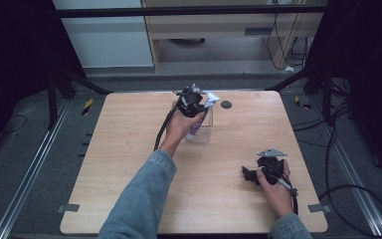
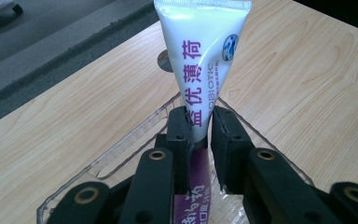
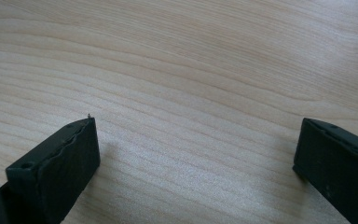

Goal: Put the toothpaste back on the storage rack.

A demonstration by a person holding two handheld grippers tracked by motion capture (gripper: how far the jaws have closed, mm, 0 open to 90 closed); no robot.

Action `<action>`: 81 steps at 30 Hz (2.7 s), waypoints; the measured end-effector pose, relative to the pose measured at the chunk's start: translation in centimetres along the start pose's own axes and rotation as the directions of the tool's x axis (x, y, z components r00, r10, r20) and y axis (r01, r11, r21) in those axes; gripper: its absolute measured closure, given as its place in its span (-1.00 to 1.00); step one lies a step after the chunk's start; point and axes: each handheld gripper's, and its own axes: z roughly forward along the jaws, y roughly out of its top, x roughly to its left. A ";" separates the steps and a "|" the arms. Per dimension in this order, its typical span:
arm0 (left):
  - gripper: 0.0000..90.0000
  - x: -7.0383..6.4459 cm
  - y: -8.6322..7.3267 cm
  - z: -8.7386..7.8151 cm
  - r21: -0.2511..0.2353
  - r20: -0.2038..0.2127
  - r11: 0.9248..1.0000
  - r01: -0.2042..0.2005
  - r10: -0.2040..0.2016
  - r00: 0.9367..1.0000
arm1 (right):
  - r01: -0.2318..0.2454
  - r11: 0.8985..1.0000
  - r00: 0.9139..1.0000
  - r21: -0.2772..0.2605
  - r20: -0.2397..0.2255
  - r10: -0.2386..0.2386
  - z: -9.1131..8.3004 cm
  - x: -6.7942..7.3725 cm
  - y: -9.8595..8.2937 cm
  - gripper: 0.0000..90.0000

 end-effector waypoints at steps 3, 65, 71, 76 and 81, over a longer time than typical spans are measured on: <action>0.72 0.0 0.0 -0.1 0.001 0.003 1.000 0.000 0.000 1.000 | -0.001 1.000 1.000 0.000 0.001 0.001 0.0 0.0 0.0 -0.99; -0.49 -3.3 1.2 -6.8 -0.081 0.006 0.996 -0.044 0.045 0.999 | -0.002 1.000 1.000 -0.001 -0.003 0.002 0.0 0.0 0.0 -0.99; -0.69 -3.7 1.3 -7.8 -0.078 0.007 0.995 -0.061 0.062 0.998 | 0.007 1.000 1.000 0.001 -0.001 -0.007 0.0 0.0 0.0 -0.99; -0.72 -4.1 1.1 -8.7 -0.084 0.006 0.994 -0.071 0.072 0.997 | 0.006 1.000 1.000 0.002 -0.001 -0.006 0.0 0.0 0.0 -0.99; -0.75 -4.3 0.6 -9.7 -0.096 0.009 0.993 -0.071 0.072 0.997 | 0.002 1.000 1.000 0.001 -0.002 -0.002 0.0 0.0 0.0 -0.99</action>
